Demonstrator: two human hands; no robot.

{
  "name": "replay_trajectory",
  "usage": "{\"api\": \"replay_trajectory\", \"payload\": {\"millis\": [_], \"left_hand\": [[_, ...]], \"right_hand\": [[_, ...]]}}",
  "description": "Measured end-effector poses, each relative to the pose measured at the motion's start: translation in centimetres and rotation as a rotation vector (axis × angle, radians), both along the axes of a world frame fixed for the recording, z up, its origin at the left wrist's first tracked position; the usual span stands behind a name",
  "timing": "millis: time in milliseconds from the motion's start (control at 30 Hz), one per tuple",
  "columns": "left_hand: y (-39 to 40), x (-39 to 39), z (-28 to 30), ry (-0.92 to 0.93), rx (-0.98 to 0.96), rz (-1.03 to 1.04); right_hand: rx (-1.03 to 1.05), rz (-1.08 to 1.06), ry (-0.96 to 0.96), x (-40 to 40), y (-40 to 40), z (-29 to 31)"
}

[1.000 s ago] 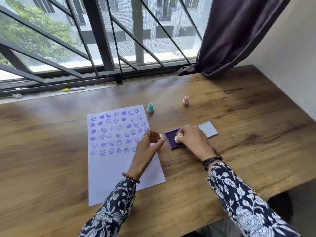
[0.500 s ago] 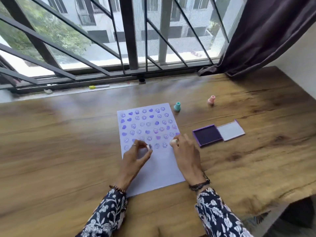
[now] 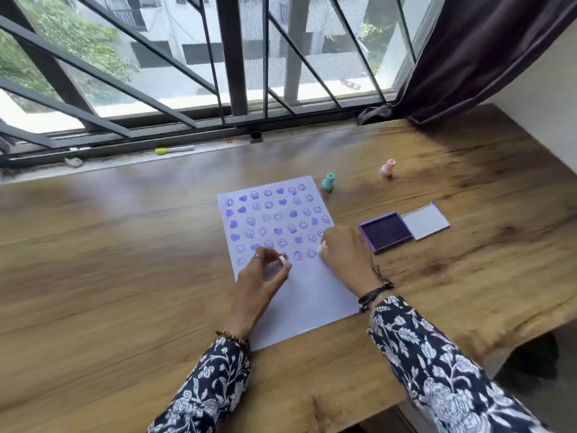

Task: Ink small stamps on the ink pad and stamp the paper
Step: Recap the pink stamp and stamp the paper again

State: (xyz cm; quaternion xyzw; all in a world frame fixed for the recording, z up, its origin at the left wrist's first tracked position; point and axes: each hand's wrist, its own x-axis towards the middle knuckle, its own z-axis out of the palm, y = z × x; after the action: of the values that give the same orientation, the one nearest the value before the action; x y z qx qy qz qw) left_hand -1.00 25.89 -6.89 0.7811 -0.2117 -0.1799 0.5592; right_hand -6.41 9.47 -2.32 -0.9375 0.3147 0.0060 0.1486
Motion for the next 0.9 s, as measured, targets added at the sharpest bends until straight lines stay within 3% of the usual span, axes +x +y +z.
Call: {"api": "replay_trajectory", "payload": {"millis": [100,167,233,333,567,800,900], "left_hand": [[0.6,-0.1,-0.4,0.050,0.002,0.002],[1.3,-0.2,-0.2,0.081,-0.033,0.022],[1.3,0.0,0.7,0.113,-0.096,0.023],[0.0,0.0,2.8,0.216,-0.238,-0.016],[-2.5,-1.9,5.5,0.454,-0.425,-0.121],[-4.5,-1.9,6.7,0.410,-0.445,-0.162],[-6.0,-1.5,7.2,0.363,-0.427,-0.184]], "right_hand": [[0.419,-0.124,-0.012,-0.6,-1.9,-0.2],[0.760,-0.343,-0.211,-2.5,-2.2,0.1],[0.918,-0.499,-0.431,-4.1,-2.4,1.0],[1.100,-0.460,-0.528,-5.1,-2.4,3.3],[1.117,-0.194,-0.527,-6.1,-0.4,7.0],[0.825,-0.151,-0.525,-5.9,-0.8,8.9],[0.808,-0.132,-0.558,-6.2,-2.2,9.3]]}}
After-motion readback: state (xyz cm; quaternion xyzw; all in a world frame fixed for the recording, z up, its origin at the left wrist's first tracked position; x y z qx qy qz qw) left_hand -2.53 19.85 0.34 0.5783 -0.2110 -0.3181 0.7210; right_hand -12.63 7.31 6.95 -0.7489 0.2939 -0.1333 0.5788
